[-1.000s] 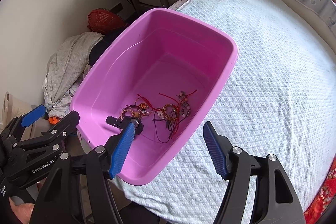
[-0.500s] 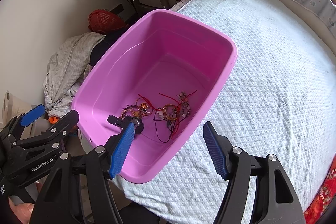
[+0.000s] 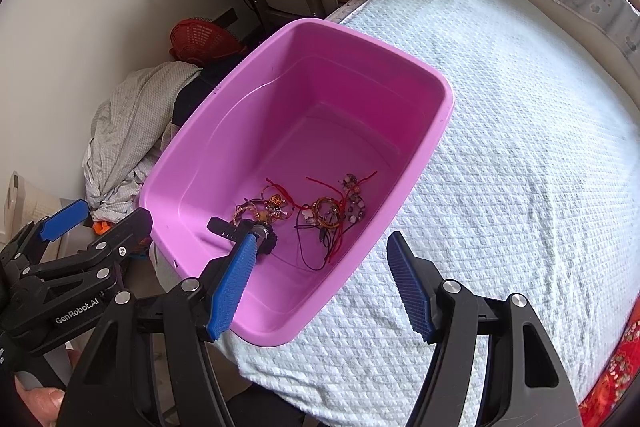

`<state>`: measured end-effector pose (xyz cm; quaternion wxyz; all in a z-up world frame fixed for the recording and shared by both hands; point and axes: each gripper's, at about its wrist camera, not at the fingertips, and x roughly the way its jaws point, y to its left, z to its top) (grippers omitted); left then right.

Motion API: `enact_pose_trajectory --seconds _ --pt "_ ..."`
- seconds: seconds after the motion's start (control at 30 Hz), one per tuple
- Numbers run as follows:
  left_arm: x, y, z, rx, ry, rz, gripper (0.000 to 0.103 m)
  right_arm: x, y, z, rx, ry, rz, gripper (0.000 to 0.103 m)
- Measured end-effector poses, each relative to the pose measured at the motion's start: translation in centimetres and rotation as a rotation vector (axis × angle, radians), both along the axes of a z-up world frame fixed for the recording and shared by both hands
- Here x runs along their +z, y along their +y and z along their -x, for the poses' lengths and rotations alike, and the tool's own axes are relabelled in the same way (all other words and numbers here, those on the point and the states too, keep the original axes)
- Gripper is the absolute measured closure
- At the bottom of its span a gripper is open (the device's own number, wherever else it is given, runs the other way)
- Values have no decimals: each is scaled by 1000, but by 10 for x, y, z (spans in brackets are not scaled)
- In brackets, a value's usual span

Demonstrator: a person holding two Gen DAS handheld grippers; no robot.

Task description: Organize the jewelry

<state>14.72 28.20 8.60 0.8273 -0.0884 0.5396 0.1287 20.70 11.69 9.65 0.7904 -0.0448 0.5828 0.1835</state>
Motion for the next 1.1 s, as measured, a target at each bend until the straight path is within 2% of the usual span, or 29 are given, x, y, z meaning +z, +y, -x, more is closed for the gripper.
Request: enact_pose_trajectory --seconds 0.43,0.7,1.1 --pt "0 -2 4 -9 -3 -7 6 2 3 5 7 -5 4 38" --pt "3 -1 9 -8 -33 -23 6 2 4 6 6 -5 4 38" --pt "1 3 6 -6 -6 6 6 2 6 10 3 -7 2 38"
